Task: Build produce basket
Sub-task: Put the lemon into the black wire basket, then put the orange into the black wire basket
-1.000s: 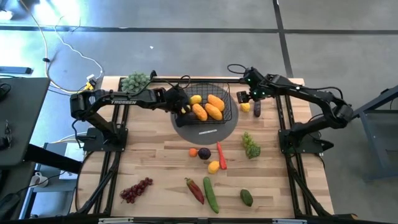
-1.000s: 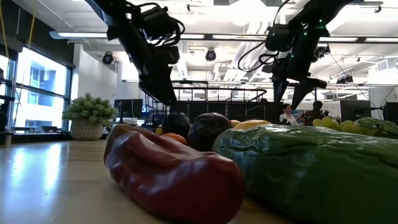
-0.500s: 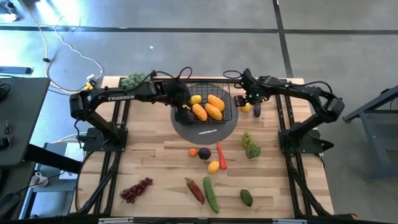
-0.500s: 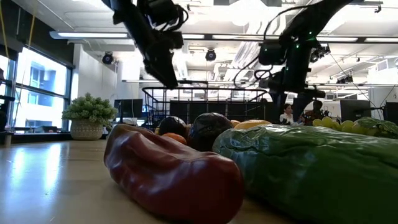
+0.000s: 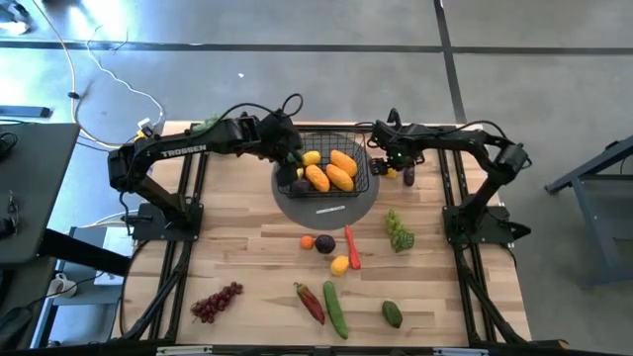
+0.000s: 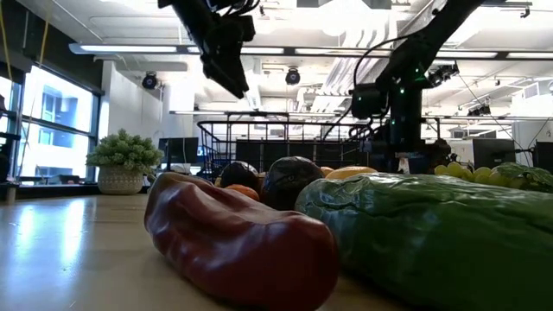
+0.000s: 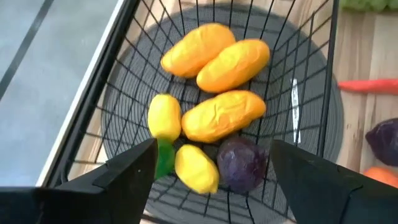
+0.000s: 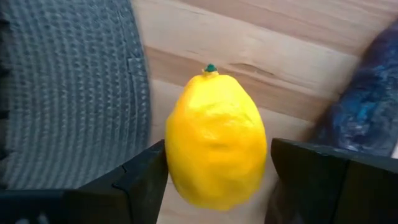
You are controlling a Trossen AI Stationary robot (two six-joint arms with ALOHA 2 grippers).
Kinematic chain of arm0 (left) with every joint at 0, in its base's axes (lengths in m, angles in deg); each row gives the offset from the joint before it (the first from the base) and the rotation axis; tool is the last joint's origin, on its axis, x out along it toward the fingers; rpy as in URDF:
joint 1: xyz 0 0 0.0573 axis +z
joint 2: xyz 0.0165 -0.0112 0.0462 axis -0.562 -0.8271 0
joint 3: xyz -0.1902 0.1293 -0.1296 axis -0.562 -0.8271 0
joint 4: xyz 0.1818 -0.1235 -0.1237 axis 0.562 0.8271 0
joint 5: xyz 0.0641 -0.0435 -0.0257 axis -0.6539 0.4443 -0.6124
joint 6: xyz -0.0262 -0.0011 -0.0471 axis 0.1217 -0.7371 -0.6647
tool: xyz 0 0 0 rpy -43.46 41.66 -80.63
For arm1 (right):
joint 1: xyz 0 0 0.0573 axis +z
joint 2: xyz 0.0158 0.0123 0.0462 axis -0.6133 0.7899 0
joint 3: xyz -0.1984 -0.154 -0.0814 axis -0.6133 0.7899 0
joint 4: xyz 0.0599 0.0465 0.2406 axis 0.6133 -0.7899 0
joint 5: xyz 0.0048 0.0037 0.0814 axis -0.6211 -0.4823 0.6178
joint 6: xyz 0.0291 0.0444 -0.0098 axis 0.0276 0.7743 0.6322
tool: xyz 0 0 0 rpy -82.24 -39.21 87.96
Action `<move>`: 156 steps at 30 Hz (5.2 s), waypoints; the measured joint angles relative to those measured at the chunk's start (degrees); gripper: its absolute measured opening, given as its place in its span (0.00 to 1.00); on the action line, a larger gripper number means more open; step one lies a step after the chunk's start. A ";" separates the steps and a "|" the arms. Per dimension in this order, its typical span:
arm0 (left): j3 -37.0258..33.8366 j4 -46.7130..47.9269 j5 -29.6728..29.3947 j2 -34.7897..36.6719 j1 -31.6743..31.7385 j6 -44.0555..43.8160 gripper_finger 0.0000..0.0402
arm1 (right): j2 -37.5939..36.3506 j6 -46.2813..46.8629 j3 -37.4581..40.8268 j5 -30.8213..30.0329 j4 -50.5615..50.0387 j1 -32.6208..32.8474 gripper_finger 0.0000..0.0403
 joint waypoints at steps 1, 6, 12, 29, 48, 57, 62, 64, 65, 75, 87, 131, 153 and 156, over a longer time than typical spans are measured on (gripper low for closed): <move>0.00 0.47 -0.08 0.00 0.00 0.01 0.75 | 0.44 0.01 0.01 0.00 0.12 0.00 0.64; 0.04 3.93 -2.25 0.00 0.00 -0.03 0.75 | 1.10 -0.76 0.01 0.77 0.16 0.00 0.52; 0.04 6.96 -2.53 0.00 0.35 -1.04 0.75 | 0.94 -2.68 -0.01 1.69 0.20 0.00 0.35; -1.67 10.85 -1.03 4.23 0.85 -4.98 0.75 | -13.84 0.95 0.01 -0.49 -0.91 0.00 0.35; -12.35 9.36 -1.03 15.15 0.70 -11.61 0.75 | -25.42 4.40 0.01 -9.05 29.45 9.77 0.34; -12.37 9.36 0.24 16.15 0.66 -11.61 0.75 | -19.94 2.60 0.01 -13.45 44.06 17.08 0.34; -12.37 9.36 0.22 16.15 0.66 -11.54 0.75 | -15.07 2.82 0.01 -13.62 51.64 20.65 0.34; -12.37 9.37 0.24 16.15 0.66 -10.78 0.75 | -13.56 1.71 -0.04 -13.64 53.42 21.78 0.34; -12.37 9.38 0.24 16.15 0.66 -10.36 0.75 | -12.72 1.46 -0.81 -13.71 53.12 22.25 0.34; -12.37 9.77 0.20 16.15 0.56 -10.11 0.75 | -3.79 -2.32 -16.46 -14.47 30.77 21.53 0.34; -12.37 10.27 0.07 16.15 0.57 -10.11 0.75 | 8.69 -2.82 -29.05 -7.76 14.66 19.06 0.36; -12.39 8.39 3.01 16.15 -9.85 -11.16 0.75 | 2.19 3.11 -29.61 -1.04 12.10 18.22 0.63; -12.44 -4.03 -3.00 12.00 -24.42 -8.70 0.75 | -7.56 3.79 -29.59 -8.48 7.21 19.51 0.63; -12.41 -5.95 -4.06 10.31 -24.90 -9.27 0.75 | -8.50 3.09 -29.59 -8.59 6.50 18.98 0.63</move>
